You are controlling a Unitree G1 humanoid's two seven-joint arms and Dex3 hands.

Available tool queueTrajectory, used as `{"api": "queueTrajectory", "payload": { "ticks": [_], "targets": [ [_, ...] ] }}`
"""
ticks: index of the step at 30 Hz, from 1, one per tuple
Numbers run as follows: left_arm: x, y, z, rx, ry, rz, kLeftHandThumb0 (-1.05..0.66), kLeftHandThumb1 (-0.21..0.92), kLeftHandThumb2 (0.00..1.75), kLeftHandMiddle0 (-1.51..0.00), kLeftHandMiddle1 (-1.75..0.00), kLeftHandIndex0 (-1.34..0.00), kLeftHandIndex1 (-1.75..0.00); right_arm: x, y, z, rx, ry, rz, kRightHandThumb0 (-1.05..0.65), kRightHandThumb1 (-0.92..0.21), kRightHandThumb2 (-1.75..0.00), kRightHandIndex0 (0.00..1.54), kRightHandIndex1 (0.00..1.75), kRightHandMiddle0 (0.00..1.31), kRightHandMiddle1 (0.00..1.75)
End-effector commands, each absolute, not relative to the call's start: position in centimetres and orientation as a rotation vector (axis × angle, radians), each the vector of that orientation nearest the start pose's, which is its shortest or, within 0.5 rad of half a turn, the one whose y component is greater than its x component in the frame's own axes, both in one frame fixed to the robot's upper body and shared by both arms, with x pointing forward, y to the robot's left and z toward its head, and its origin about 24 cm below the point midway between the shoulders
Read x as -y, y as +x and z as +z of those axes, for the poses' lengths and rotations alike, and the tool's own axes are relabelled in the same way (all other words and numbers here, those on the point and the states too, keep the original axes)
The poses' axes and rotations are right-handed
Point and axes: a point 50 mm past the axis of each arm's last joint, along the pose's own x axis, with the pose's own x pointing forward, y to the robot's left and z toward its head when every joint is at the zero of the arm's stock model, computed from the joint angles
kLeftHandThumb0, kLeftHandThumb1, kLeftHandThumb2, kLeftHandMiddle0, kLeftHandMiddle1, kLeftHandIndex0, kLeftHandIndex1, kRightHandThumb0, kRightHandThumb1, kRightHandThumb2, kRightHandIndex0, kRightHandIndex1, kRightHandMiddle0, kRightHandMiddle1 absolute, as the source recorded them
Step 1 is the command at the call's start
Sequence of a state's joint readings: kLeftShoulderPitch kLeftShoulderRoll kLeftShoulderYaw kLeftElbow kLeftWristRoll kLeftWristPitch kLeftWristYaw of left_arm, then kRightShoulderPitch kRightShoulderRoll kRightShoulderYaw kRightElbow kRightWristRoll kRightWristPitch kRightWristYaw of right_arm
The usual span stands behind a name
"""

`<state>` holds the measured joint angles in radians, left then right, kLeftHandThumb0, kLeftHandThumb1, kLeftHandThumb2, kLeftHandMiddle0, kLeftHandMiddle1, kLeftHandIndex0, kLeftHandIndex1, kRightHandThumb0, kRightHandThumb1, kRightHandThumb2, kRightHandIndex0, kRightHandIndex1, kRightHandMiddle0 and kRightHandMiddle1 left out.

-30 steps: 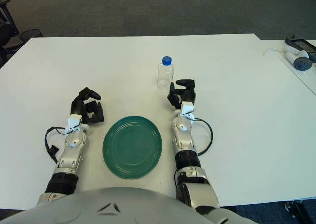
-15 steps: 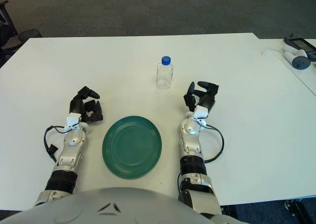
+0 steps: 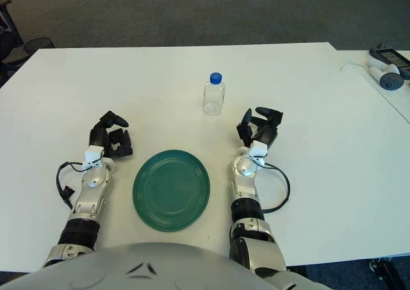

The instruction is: Put the bottle into the plate.

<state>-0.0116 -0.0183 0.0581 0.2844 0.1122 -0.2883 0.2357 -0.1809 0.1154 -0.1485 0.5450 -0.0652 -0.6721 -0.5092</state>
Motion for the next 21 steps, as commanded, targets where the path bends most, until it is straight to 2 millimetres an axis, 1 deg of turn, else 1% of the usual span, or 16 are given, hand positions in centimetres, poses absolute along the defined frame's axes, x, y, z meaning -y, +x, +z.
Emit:
{"api": "queueTrajectory", "payload": {
  "ticks": [1,2,3,4,5,7,9,11,16,21],
  "targets": [
    [-17.11,24.02,-0.62,-0.054,0.109,0.266,-0.58,0.07,1.62,-1.33,-1.75,-0.82,-1.75,14.88,25.22,2.11,0.284,0.079,-0.472,-0.42,-0.39,-0.94,0.01,0.68,0.02,0.86],
    [-17.11,24.03,-0.61,-0.054,0.109,0.266,-0.58,0.07,1.62,-1.33,-1.75,-0.82,-1.75,14.93,25.30,2.13,0.283,0.045,-0.443,-0.52,-0.38,-0.91,0.01,0.46,0.01,0.60],
    [-17.13,24.02,-0.60,-0.055,0.110,0.268,-0.58,0.07,1.62,-1.33,-1.75,-0.82,-1.75,14.98,25.35,2.12,0.276,0.003,-0.408,-0.55,-0.38,-0.89,0.01,0.37,0.01,0.50],
    [-17.14,24.02,-0.60,-0.056,0.111,0.269,-0.58,0.07,1.62,-1.33,-1.75,-0.82,-1.75,15.01,25.38,2.09,0.270,-0.021,-0.388,-0.64,-0.39,-0.85,0.00,0.24,0.01,0.32],
    [-17.15,24.01,-0.60,-0.056,0.112,0.269,-0.58,0.07,1.62,-1.33,-1.75,-0.82,-1.75,15.01,25.35,2.11,0.267,-0.033,-0.379,-0.69,-0.40,-0.82,0.00,0.15,0.00,0.21],
    [-17.16,24.01,-0.60,-0.057,0.114,0.271,-0.58,0.07,1.62,-1.33,-1.75,-0.81,-1.75,14.98,25.33,2.18,0.258,-0.061,-0.352,-0.75,-0.41,-0.77,0.00,0.08,0.00,0.10],
    [-17.15,24.04,-0.60,-0.058,0.117,0.272,-0.58,0.07,1.61,-1.33,-1.75,-0.81,-1.75,14.92,25.34,2.24,0.247,-0.094,-0.314,-0.79,-0.42,-0.73,0.00,0.04,0.00,0.05],
    [-17.15,24.07,-0.61,-0.059,0.120,0.272,-0.58,0.08,1.61,-1.33,-1.75,-0.81,-1.75,14.83,25.36,2.32,0.239,-0.124,-0.274,-0.86,-0.44,-0.66,0.00,0.02,0.00,0.02],
    [-17.16,24.12,-0.65,-0.060,0.127,0.273,-0.57,0.08,1.61,-1.33,-1.75,-0.81,-1.75,14.61,25.31,2.64,0.243,-0.149,-0.204,-0.94,-0.50,-0.53,0.00,0.00,0.00,0.00],
    [-17.16,24.08,-0.67,-0.065,0.129,0.273,-0.57,0.08,1.60,-1.33,-1.75,-0.80,-1.75,14.69,25.11,2.93,0.253,-0.164,-0.156,-0.99,-0.54,-0.45,0.00,0.00,0.00,0.00]
  ]
}}
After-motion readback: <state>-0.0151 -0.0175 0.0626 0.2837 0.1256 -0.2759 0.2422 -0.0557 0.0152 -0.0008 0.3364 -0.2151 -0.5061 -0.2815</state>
